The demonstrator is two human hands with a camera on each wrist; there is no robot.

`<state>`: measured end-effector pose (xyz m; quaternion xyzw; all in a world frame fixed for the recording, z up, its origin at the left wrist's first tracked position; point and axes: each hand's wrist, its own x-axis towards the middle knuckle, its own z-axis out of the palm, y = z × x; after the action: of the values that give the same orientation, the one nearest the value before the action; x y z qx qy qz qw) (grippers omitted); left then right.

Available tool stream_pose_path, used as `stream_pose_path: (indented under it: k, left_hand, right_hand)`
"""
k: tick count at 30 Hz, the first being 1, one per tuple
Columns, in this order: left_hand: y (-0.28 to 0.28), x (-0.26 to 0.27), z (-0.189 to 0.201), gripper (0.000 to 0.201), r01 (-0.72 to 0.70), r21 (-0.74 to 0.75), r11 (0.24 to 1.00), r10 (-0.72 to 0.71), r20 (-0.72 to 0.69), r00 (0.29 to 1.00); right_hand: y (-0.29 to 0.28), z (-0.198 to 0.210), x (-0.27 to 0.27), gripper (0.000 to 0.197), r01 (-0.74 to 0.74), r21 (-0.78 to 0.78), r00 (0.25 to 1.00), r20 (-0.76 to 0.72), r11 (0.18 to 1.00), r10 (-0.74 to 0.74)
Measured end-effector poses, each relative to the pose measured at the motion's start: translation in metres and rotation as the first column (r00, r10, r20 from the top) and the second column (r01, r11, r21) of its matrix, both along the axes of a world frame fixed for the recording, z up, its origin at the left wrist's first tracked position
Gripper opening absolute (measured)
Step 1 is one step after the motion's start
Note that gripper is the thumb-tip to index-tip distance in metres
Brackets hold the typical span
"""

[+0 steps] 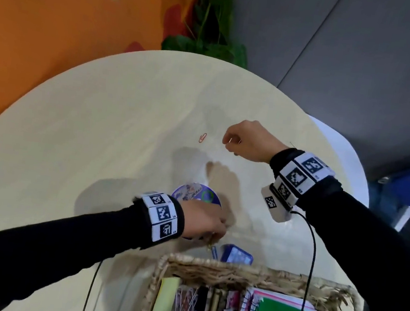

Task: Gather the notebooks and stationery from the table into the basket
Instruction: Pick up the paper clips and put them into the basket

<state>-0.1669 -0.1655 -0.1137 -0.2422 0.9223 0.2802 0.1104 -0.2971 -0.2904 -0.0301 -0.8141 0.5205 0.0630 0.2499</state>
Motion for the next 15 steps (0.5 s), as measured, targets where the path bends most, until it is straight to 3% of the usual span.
stream_pose_path:
  k: [4,7,11,15]
  left_hand:
    - [0.002,0.0,-0.003,0.016,0.05,-0.045,0.998,-0.051,-0.027,0.998]
    - [0.009,0.001,-0.006,0.019,0.021,-0.081,0.996,-0.015,0.085,0.996]
    - [0.01,0.019,-0.001,0.012,-0.215,0.026,0.976,0.216,-0.031,0.976]
    - [0.016,0.054,0.01,0.006,-0.494,0.169,0.853,0.507,-0.048,0.86]
  right_hand:
    - [-0.016,-0.024,0.016,0.025,-0.035,-0.04,0.999,0.008,0.999,0.036]
    - [-0.028,-0.042,0.035,0.027,-0.082,-0.072,0.997,0.007,0.994,0.083]
    - [-0.038,-0.062,0.056,0.027,-0.188,-0.049,0.981,-0.061,0.981,0.185]
    - [-0.044,-0.069,0.062,0.021,-0.232,-0.023,0.967,-0.117,0.972,0.228]
